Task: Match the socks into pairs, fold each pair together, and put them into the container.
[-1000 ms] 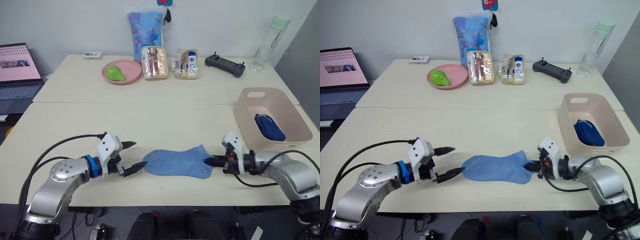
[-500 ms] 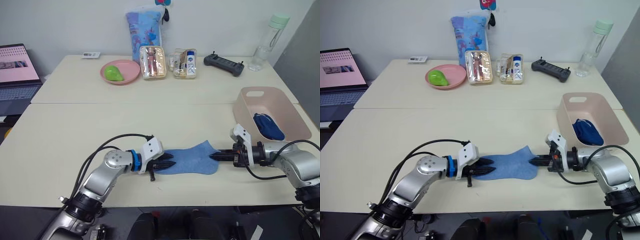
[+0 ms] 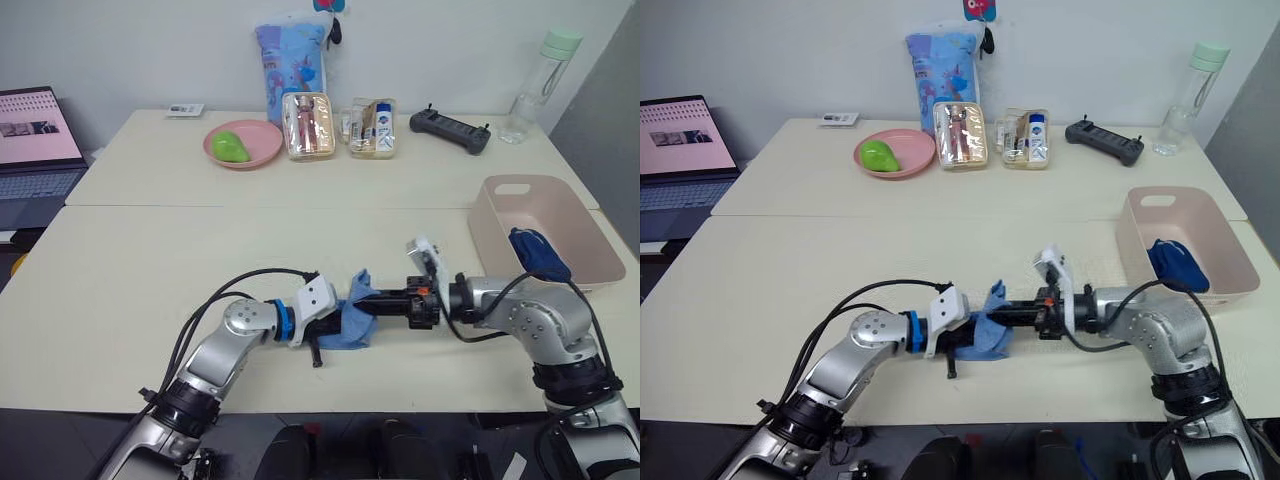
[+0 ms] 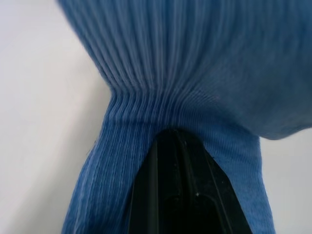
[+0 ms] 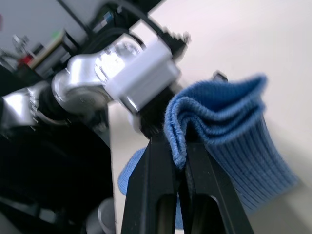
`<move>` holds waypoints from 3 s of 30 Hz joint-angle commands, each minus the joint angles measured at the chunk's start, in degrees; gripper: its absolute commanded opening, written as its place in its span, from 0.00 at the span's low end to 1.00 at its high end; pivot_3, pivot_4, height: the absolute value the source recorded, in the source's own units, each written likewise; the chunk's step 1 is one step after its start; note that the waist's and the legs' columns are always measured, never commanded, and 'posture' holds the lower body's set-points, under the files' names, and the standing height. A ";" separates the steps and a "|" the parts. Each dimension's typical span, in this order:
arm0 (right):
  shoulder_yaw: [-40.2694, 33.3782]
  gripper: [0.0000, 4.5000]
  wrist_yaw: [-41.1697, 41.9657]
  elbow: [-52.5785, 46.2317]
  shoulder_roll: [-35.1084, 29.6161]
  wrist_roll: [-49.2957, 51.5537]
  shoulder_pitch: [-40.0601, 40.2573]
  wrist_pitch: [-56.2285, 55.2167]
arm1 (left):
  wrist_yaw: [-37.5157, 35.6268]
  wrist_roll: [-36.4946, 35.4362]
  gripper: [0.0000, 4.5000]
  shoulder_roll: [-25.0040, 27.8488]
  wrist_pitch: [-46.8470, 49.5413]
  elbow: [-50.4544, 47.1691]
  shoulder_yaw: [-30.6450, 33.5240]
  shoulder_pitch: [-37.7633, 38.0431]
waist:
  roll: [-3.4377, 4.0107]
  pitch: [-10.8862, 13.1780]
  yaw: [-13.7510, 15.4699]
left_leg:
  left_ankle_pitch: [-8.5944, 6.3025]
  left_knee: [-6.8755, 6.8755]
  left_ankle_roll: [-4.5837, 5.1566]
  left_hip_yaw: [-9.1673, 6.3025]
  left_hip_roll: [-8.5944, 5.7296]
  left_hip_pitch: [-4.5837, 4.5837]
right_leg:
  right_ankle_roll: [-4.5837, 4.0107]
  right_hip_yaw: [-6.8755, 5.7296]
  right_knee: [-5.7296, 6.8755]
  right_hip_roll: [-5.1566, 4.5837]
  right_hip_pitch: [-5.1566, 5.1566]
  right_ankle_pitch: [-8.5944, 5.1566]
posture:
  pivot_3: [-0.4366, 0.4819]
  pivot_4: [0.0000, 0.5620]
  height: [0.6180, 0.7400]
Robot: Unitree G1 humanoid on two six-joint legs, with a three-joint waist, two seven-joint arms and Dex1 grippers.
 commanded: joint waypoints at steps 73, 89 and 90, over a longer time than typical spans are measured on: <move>-6.38 0.00 -1.00 4.88 -14.62 -9.83 -19.33 -1.13 | 8.00 -31.20 0.63 7.31 21.66 -22.97 23.14 -5.78 | 0.20 -0.10 -0.70 | 0.00 0.06 0.00 -0.13 -0.06 -0.25 | 0.06 -0.10 -0.07 -0.02 -0.11 0.03 | 0.48 0.27 1.00; 1.53 0.00 -4.68 35.18 -42.13 -54.23 -17.68 -63.42 | 12.53 -26.84 1.00 -4.52 19.88 -20.47 13.91 -19.38 | 0.17 -0.05 -1.43 | 0.02 -0.05 -0.04 0.31 0.02 -0.02 | 0.10 0.22 -0.01 0.03 -0.08 -0.01 | 0.48 0.27 1.00; 1.91 0.00 -4.21 34.78 -42.40 -55.40 -15.97 -64.36 | 12.57 -26.96 1.00 -4.80 20.00 -20.82 13.54 -19.16 | 0.19 -0.06 -1.44 | 0.03 -0.03 -0.05 0.35 0.01 -0.02 | 0.10 0.26 0.00 0.03 -0.09 -0.01 | 0.48 0.27 1.00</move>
